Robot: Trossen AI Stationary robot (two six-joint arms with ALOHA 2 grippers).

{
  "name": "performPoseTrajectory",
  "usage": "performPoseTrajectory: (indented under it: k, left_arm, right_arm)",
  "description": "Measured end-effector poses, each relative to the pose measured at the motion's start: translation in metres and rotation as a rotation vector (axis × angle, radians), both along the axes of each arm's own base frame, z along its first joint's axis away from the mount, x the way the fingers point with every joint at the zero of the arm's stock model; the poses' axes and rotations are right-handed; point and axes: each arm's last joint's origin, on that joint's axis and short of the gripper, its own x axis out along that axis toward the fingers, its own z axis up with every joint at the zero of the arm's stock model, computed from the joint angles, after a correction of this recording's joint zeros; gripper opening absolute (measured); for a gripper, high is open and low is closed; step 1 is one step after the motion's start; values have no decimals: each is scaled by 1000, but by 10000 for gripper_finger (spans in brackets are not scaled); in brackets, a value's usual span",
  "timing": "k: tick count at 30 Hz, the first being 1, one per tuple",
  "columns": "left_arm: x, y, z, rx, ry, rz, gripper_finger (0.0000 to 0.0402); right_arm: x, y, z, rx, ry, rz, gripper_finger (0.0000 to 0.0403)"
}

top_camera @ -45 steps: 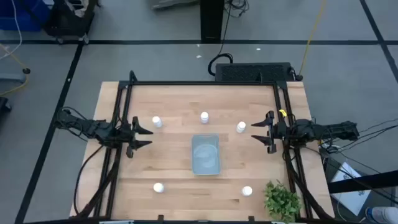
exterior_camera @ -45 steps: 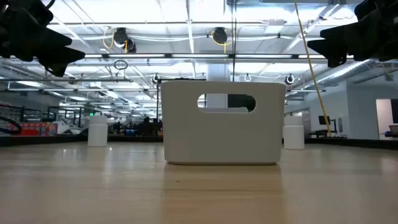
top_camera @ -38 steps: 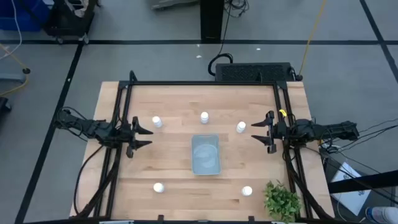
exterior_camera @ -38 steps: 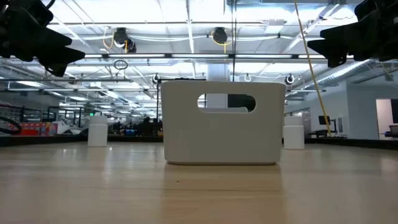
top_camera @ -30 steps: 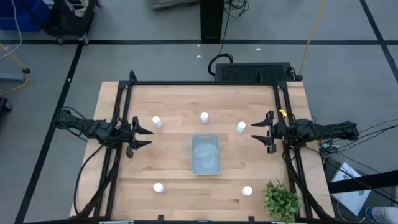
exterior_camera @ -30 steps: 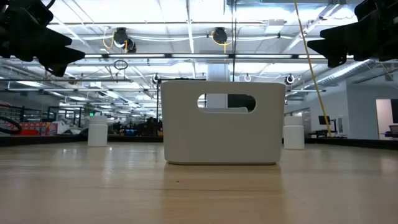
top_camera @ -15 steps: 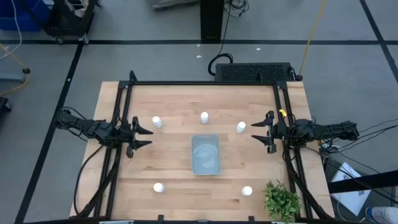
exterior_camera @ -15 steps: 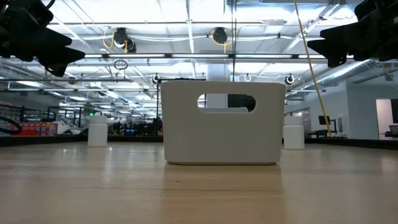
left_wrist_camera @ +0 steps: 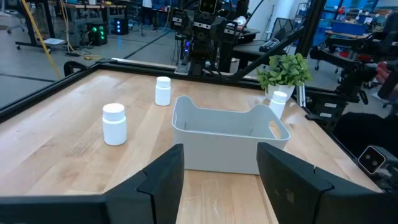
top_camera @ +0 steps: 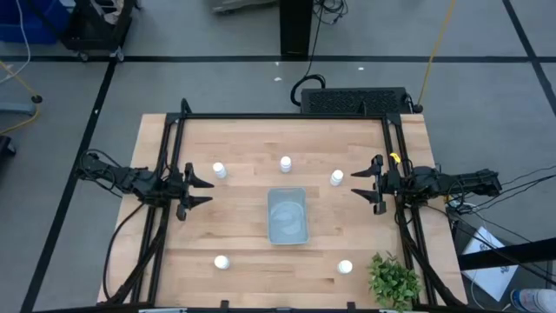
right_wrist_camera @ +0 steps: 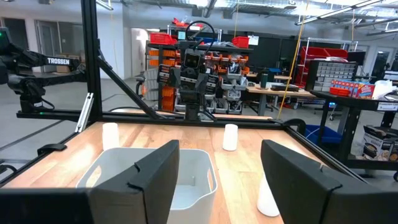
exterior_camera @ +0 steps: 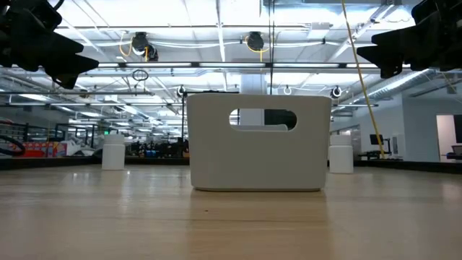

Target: Pick and place pill bottles into a basket

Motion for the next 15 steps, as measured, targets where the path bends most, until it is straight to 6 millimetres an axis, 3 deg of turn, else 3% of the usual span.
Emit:
performPoseTrajectory:
  k: [15]
  left_arm:
    - [0, 0, 5, -1, -54, -1, 209]
  right_arm:
    - [0, 0, 0, 1, -5, 0, 222]
